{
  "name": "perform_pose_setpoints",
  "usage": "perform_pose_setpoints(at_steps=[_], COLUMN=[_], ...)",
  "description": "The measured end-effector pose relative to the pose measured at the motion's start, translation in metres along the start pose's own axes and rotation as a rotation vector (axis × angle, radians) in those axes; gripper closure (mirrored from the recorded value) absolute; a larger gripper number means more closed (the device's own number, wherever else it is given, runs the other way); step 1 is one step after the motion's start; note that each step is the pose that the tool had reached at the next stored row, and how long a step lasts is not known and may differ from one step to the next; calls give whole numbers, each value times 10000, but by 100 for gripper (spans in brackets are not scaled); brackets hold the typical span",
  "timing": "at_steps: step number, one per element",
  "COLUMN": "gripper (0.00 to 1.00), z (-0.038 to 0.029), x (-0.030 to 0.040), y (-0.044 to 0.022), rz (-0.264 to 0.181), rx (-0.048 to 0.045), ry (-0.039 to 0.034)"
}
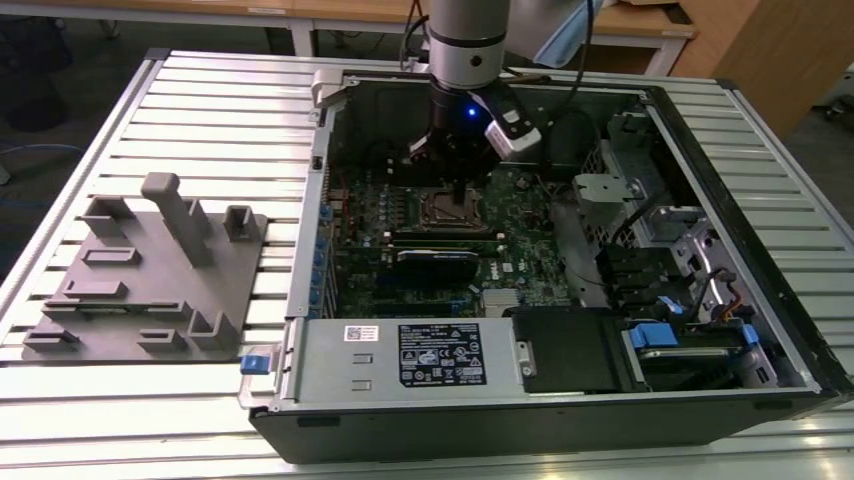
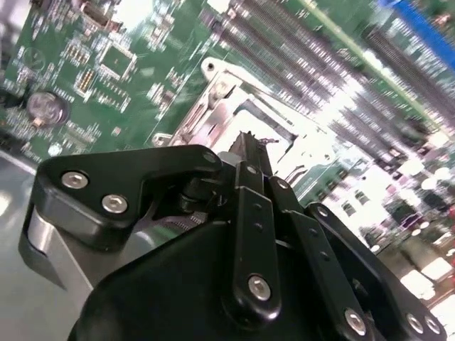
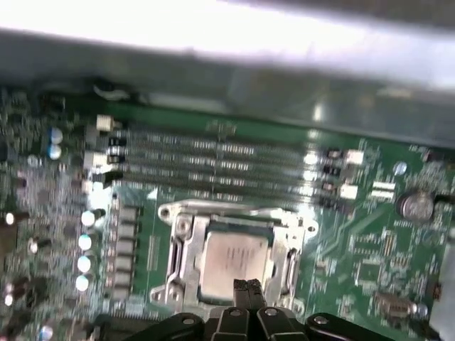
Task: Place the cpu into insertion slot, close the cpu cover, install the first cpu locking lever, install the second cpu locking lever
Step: 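Install the first cpu locking lever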
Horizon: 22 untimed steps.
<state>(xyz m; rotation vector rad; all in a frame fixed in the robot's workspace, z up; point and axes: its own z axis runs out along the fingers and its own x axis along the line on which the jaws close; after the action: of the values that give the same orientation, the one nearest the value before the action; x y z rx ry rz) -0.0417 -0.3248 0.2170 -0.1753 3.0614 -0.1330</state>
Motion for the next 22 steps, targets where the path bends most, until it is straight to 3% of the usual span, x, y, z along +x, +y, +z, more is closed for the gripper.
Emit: perform_pose_setpoints(at_steps=[5,11,13,14,16,17,22], gripper=[90,90,90,90,90,90,90], z=[-4,-152,-163,-163,-164,-164,-164], x=[1,-10,-11,-11,-10,-11,-10], y=[-1,-14,-15,-15,-17,-18,-18], rz=[4,4,5,10,39,47,49], rx=[-35,-42,-54,-139,-493,-606,-627], ry=[-2,-3,-6,-15,-54,-67,-69])
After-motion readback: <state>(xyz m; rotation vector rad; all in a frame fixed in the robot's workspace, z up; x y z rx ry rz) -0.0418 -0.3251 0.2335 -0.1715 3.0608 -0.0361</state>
